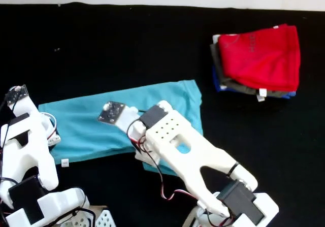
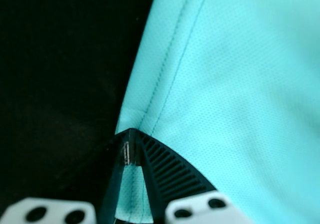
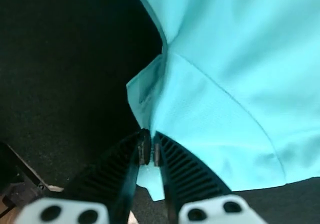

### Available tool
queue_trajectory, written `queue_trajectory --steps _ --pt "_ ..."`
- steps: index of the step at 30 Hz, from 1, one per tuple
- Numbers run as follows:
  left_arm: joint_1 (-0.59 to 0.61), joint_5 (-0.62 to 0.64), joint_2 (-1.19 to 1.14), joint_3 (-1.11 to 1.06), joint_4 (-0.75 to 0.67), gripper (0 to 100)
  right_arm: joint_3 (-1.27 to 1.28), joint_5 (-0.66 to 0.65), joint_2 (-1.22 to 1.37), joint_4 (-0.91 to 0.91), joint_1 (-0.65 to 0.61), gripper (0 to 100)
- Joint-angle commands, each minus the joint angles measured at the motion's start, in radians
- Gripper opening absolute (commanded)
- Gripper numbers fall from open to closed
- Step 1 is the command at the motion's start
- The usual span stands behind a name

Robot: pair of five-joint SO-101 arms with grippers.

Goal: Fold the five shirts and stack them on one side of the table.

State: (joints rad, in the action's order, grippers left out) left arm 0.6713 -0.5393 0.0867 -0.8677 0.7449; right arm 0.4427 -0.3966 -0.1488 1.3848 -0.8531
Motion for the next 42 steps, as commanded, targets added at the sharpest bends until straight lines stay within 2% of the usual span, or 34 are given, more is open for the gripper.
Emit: queue_trajectory --steps 1,3,8,14,18,25,32,35,39,42 --pt "-0.002 -0.008 -0.001 -0.018 -0.025 1 0.005 0.040 -0.018 -0.001 -0.010 17.7" --pt "-0.002 -0.008 -0.001 -0.018 -0.025 1 -0.001 0.009 -0.036 0.033 -0.019 22.4" --pt "-0.002 -0.008 -0.001 -0.018 -0.025 1 0.042 -0.011 -0.084 0.104 -0.090 23.1" --pt "-0.002 -0.008 -0.001 -0.018 -0.025 1 0.222 -0.011 -0.082 -0.051 -0.038 29.5" --pt "-0.002 -0.008 -0.001 -0.018 -0.025 1 0.305 -0.046 -0.082 -0.136 0.036 29.3" --pt "-0.002 -0.008 -0.001 -0.018 -0.025 1 0.392 -0.063 -0.035 -0.277 0.054 29.1" --pt "-0.002 -0.008 -0.001 -0.018 -0.025 1 0.305 -0.068 0.223 -0.312 0.136 18.0" --pt "-0.002 -0.008 -0.001 -0.018 -0.025 1 0.255 -0.066 0.225 -0.277 0.147 13.5" --pt "-0.002 -0.008 -0.001 -0.018 -0.025 1 0.186 -0.064 0.176 -0.194 0.148 1.4" --pt "-0.002 -0.008 -0.001 -0.018 -0.025 1 0.136 -0.068 0.101 -0.101 0.148 1.0"
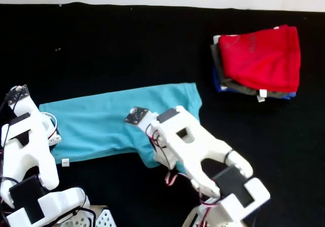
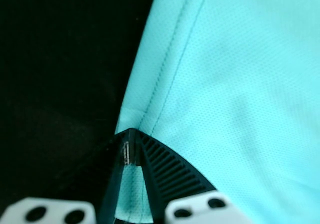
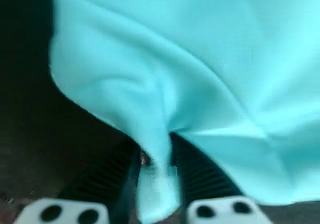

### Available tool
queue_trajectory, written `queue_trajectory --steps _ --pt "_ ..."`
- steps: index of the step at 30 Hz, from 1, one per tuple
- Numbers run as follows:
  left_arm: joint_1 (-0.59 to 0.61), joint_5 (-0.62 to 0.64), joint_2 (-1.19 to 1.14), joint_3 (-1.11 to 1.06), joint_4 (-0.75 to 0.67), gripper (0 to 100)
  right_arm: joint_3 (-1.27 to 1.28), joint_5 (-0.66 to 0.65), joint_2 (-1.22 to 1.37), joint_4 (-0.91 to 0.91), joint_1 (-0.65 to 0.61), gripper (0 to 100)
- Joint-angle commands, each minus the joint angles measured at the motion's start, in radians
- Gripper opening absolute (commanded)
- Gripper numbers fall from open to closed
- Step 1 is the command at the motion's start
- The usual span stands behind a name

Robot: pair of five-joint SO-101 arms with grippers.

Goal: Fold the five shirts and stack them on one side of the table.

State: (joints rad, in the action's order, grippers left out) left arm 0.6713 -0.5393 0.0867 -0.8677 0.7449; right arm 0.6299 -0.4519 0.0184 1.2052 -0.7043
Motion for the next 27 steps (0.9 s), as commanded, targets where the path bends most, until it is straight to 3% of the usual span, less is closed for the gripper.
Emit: queue_trajectory --steps 1,9,14,17,21,27 --pt "-0.002 -0.008 -0.001 -0.018 -0.025 1 -0.070 -0.012 -0.094 0.111 -0.001 0.7" --pt "-0.002 -0.008 -0.001 -0.018 -0.025 1 -0.294 -0.117 -0.156 0.300 0.056 0.6" --pt "-0.002 -0.008 -0.001 -0.018 -0.025 1 -0.542 -0.117 0.085 0.263 0.165 0.9" --pt "-0.002 -0.008 -0.001 -0.018 -0.025 1 -0.768 -0.109 0.271 0.259 0.196 6.0" --pt "-0.002 -0.008 -0.001 -0.018 -0.025 1 -1.072 0.041 0.475 0.257 0.225 13.0" --pt "-0.002 -0.008 -0.001 -0.018 -0.025 1 -1.363 0.222 0.653 0.346 0.251 13.9"
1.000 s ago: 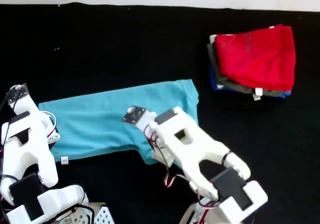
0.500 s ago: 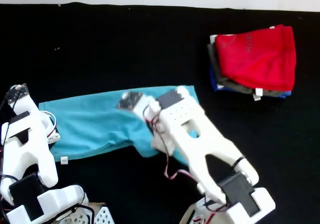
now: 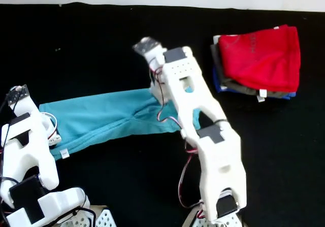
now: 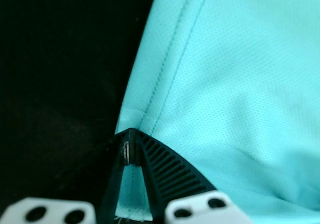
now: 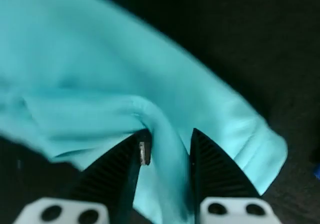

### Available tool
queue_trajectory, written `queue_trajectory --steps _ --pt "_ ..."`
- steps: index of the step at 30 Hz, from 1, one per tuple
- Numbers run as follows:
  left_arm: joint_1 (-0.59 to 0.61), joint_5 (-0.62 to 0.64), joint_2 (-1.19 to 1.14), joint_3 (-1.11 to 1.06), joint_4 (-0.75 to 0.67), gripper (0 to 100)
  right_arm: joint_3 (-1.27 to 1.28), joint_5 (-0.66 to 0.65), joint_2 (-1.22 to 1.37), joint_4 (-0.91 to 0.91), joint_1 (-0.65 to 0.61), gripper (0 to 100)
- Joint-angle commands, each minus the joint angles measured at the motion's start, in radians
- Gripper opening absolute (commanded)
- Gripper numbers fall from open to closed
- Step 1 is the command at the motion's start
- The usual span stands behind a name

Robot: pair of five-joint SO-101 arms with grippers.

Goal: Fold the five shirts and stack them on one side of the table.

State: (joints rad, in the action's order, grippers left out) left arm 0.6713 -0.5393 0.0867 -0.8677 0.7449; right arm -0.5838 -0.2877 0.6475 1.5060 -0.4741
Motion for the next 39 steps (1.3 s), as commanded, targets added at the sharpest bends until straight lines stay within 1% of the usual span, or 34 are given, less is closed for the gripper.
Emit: queue_trajectory --steps 1,5,9,11,14,15,17,20,24,26,27,29,33,36,39 --pt "-0.002 -0.008 -0.001 -0.018 -0.025 1 -0.183 0.060 0.035 0.074 0.021 13.9" --pt "-0.002 -0.008 -0.001 -0.018 -0.025 1 -0.292 0.061 0.044 0.173 0.022 16.9" --pt "-0.002 -0.008 -0.001 -0.018 -0.025 1 -0.366 0.055 0.038 0.262 -0.005 17.1" --pt "-0.002 -0.008 -0.001 -0.018 -0.025 1 -0.334 0.055 0.008 0.259 -0.018 13.1" --pt "-0.002 -0.008 -0.001 -0.018 -0.025 1 -0.234 0.054 -0.053 0.259 -0.070 1.7" --pt "-0.002 -0.008 -0.001 -0.018 -0.025 1 -0.188 0.054 -0.076 0.259 -0.088 0.1" --pt "-0.002 -0.008 -0.001 -0.018 -0.025 1 -0.093 0.054 -0.101 0.248 -0.117 1.8" --pt "-0.002 -0.008 -0.001 -0.018 -0.025 1 0.021 0.055 -0.102 0.145 -0.140 1.8" --pt "-0.002 -0.008 -0.001 -0.018 -0.025 1 0.131 0.057 -0.102 -0.077 -0.134 1.8" --pt "-0.002 -0.008 -0.001 -0.018 -0.025 1 0.162 0.060 -0.108 -0.125 -0.130 1.8" --pt "-0.002 -0.008 -0.001 -0.018 -0.025 1 0.156 0.060 -0.114 -0.117 -0.131 1.8" --pt "-0.002 -0.008 -0.001 -0.018 -0.025 1 0.099 0.061 -0.147 -0.038 -0.142 1.8" --pt "-0.002 -0.008 -0.001 -0.018 -0.025 1 0.027 0.061 -0.231 0.101 -0.216 1.8" --pt "-0.002 -0.008 -0.001 -0.018 -0.025 1 0.025 0.061 -0.249 0.122 -0.306 1.8" --pt "-0.002 -0.008 -0.001 -0.018 -0.025 1 0.025 0.061 -0.214 0.067 -0.381 1.8"
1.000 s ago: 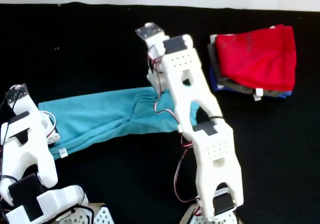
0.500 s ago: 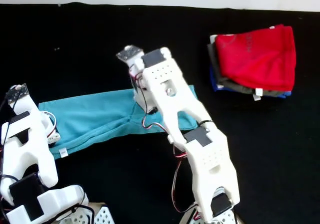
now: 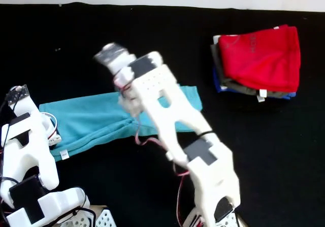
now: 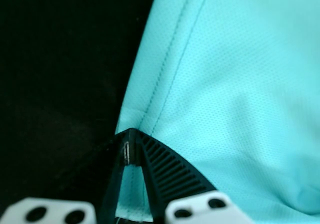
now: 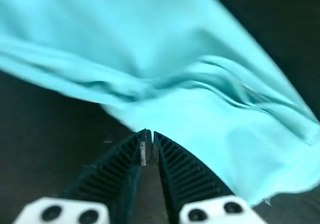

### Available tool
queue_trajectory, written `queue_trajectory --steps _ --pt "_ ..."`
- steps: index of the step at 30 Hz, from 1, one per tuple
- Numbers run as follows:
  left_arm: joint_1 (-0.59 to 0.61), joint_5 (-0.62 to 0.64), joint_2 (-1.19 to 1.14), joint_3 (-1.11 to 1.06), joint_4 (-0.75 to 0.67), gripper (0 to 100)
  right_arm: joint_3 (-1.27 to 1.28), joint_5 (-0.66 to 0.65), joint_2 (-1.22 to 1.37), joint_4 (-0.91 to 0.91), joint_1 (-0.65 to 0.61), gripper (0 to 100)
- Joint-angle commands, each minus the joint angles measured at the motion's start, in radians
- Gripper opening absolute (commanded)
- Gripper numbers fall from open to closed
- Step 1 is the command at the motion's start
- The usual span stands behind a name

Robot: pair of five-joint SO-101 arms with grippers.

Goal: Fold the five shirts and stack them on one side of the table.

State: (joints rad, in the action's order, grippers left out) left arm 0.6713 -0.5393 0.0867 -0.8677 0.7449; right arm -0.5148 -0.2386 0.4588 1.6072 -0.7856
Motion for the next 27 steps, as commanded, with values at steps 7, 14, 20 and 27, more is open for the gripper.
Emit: queue_trajectory --steps 7,14,20,27 --pt "-0.002 -0.008 -0.001 -0.018 -0.025 1 -0.054 0.012 0.154 -0.166 -0.091 1.8" --pt "-0.002 -0.008 -0.001 -0.018 -0.025 1 -0.045 0.012 0.179 -0.130 -0.128 0.5" --pt "-0.002 -0.008 -0.001 -0.018 -0.025 1 -0.044 0.012 0.179 -0.016 -0.166 0.5" --pt "0.015 -0.008 0.051 0.039 0.046 1 -0.171 0.008 0.131 0.073 -0.131 0.5"
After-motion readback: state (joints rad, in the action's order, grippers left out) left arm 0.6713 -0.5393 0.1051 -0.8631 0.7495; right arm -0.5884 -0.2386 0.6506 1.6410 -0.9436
